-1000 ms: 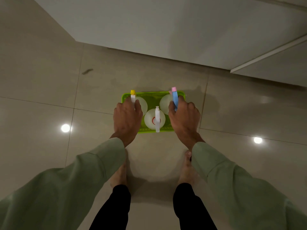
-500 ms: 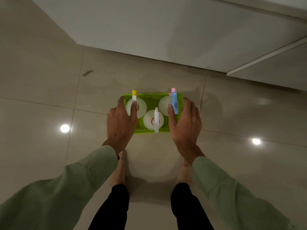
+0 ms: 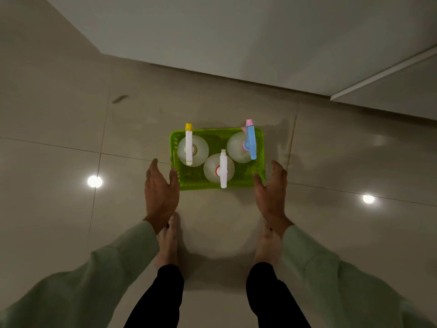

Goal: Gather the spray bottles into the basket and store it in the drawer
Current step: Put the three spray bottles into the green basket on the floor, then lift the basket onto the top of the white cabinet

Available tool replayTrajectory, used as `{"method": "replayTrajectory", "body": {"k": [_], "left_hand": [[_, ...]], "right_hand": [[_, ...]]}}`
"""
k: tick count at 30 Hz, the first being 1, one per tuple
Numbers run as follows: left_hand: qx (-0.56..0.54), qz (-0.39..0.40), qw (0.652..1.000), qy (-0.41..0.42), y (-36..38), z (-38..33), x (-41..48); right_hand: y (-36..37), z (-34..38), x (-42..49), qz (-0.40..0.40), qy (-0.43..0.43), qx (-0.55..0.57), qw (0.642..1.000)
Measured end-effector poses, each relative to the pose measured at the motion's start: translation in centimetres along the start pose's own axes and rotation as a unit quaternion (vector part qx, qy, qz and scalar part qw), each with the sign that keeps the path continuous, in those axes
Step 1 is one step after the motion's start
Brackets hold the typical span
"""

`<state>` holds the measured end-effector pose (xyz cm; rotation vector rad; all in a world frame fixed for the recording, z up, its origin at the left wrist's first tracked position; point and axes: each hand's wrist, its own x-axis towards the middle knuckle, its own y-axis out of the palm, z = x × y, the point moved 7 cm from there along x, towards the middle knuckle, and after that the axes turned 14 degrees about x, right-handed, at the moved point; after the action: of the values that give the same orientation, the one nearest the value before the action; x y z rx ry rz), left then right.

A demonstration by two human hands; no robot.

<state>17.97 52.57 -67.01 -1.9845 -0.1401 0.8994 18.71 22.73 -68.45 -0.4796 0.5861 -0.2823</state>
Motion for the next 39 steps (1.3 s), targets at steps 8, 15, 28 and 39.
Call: {"method": "replayTrajectory", "body": {"k": [8, 15, 28, 39], "left_hand": [[0.016, 0.033, 0.998, 0.052, 4.9, -0.1, 4.6], [0.053, 0.01, 0.996, 0.067, 3.5, -0.6, 4.1], [0.035, -0.05, 0.987, 0.149, -17.4, -10.2, -3.7], [0.035, -0.098, 0.972, 0.21, -35.7, -20.7, -4.4]], "right_hand": [[3.4, -2.7, 4.4, 0.049, 0.016, 0.028, 0.998], [3.2, -2.3, 3.6, 0.024, -0.015, 0.023, 0.999], [-7.8, 16.9, -5.1, -0.003, -0.107, 0.041, 0.993], [-15.0, 34.9, -7.3, -0.051, -0.152, 0.069, 0.985]]}}
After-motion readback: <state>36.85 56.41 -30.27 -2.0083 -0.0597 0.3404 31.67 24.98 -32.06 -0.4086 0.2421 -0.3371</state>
